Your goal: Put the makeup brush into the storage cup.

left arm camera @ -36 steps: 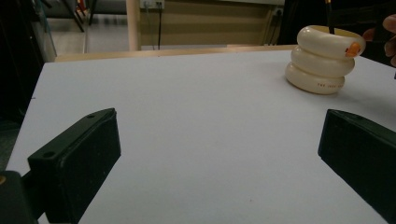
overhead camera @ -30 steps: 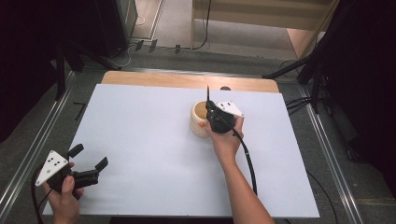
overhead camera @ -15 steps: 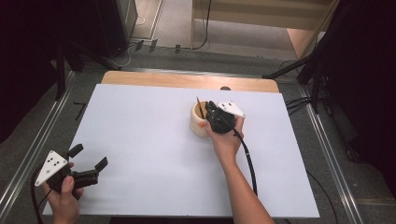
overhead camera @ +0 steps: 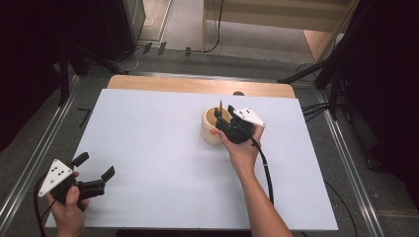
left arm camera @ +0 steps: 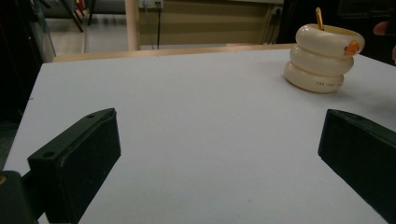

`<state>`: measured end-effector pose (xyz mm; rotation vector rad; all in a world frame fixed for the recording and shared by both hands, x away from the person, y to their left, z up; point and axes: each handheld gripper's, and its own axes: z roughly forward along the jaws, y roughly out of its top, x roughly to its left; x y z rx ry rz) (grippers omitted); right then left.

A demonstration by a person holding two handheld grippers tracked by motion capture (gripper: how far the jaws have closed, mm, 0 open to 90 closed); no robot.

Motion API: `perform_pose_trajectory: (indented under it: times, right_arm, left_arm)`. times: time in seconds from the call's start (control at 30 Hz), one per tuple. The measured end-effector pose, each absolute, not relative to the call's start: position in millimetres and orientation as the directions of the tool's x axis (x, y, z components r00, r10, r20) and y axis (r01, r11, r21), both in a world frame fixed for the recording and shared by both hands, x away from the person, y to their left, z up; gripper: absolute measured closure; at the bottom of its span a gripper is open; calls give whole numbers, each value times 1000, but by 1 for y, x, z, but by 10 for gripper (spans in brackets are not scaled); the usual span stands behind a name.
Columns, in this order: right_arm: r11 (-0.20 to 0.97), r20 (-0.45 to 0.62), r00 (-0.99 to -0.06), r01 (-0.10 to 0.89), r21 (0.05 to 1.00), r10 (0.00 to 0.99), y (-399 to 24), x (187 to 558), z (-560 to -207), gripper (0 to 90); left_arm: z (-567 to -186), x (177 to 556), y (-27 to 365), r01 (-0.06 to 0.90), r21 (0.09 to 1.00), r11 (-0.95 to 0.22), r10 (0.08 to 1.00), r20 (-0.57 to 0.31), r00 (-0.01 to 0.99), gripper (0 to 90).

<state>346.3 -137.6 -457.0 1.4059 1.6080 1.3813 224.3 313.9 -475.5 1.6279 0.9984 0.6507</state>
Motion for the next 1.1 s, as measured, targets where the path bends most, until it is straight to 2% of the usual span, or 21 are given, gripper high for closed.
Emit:
perform_pose_trajectory:
  times: [0.13,0.3,0.43,0.53,0.63,0.73,0.93,1.1]
  right_arm:
    - [-85,176,-291,300,950,940,-142,341,-455,321]
    - [-52,138,-288,285,957,948,-147,335,-454,219]
    - [-54,134,-281,275,960,950,-150,331,-454,204]
    - [-87,181,-277,321,943,944,-156,330,-455,172]
    - [-55,145,-264,320,946,954,-158,327,-459,156]
    - [7,53,-212,271,963,976,-157,321,-467,165]
    - [-14,84,-230,291,957,969,-162,314,-472,157]
    - [8,65,-238,295,955,969,-167,308,-476,156]
  left_arm:
    - [-476,224,313,282,956,-85,862,-72,502,0]
    - [-476,224,312,281,956,-89,861,-68,504,0]
    - [-476,224,312,281,955,-90,861,-68,504,1]
    - [-476,224,312,282,955,-91,861,-67,504,1]
    - [-476,224,312,281,955,-89,860,-68,505,0]
    - [-476,224,312,282,955,-91,860,-67,506,0]
    - [-476,224,312,284,954,-97,860,-63,506,0]
    - [-476,224,312,285,953,-98,860,-63,506,0]
